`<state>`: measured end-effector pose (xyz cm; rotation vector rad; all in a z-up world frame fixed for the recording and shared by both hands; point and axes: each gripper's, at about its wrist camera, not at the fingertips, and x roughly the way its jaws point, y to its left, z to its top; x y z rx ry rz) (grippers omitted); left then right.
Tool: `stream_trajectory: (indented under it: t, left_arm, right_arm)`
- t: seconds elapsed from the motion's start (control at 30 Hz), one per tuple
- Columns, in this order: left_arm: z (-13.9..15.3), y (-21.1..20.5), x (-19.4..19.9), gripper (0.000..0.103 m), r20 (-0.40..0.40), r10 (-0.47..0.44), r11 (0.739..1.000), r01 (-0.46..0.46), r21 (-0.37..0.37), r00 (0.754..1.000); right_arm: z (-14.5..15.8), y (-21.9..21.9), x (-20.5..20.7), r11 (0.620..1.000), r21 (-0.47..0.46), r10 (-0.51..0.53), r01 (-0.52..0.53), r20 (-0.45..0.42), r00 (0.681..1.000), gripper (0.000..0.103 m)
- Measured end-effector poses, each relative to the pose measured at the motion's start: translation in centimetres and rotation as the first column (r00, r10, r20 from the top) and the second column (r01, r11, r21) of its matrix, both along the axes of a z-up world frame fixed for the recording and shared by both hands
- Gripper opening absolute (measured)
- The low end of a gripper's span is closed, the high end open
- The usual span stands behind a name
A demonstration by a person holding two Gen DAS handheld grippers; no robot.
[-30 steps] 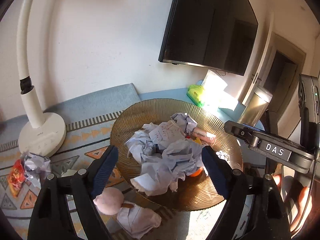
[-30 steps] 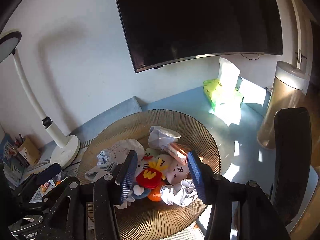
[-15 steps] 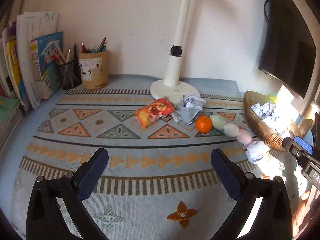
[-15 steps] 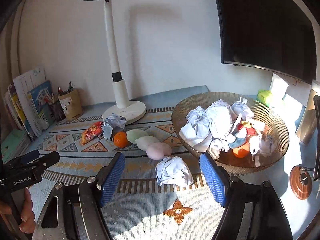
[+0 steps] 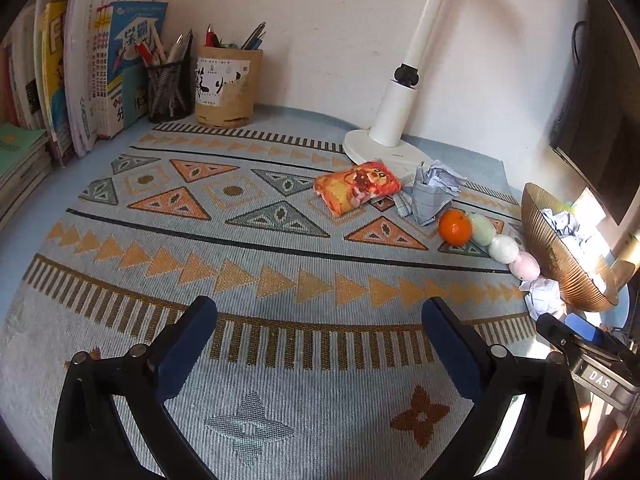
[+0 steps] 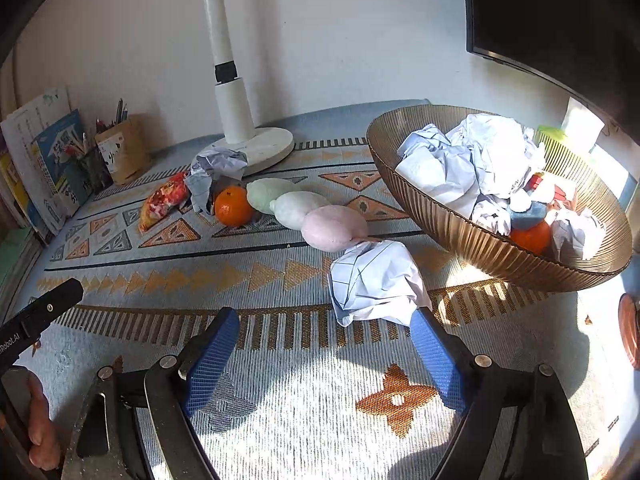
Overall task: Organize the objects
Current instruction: 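Move both open grippers back toward the snack bag and grey paper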
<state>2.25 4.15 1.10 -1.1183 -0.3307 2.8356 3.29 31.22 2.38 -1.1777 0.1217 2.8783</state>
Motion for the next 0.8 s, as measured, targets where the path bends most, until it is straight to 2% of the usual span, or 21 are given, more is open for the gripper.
stream_trajectory:
  t: [0.17,0.67,0.73,0.8]
  left_arm:
    - [-0.3,-0.5,-0.2,0.102,0.018,0.006,0.999,-0.007,0.037,1.000]
    - [-0.3,-0.3,-0.4,0.102,0.027,-0.014,0.999,0.013,0.033,1.000]
    - [-0.3,-0.1,-0.7,0.102,0.042,-0.021,1.000,0.020,0.021,0.999]
    - [-0.1,0.0,-1.3,0.102,0.072,-0.077,0.997,0.076,0.015,0.994]
  right_arm:
    - [0.1,0.2,0.2,1.000,-0.004,-0.008,0.008,-0.008,1.000,0.096]
    - [-0.2,-0.1,-0.3,1.000,0.004,-0.004,0.004,0.026,1.000,0.096]
    - [-0.2,-0.2,-0.4,1.000,-0.008,0.020,-0.020,0.039,0.999,0.096]
    - [0.1,-0.5,-0.5,0.994,-0.058,0.090,-0.087,0.049,0.995,0.096]
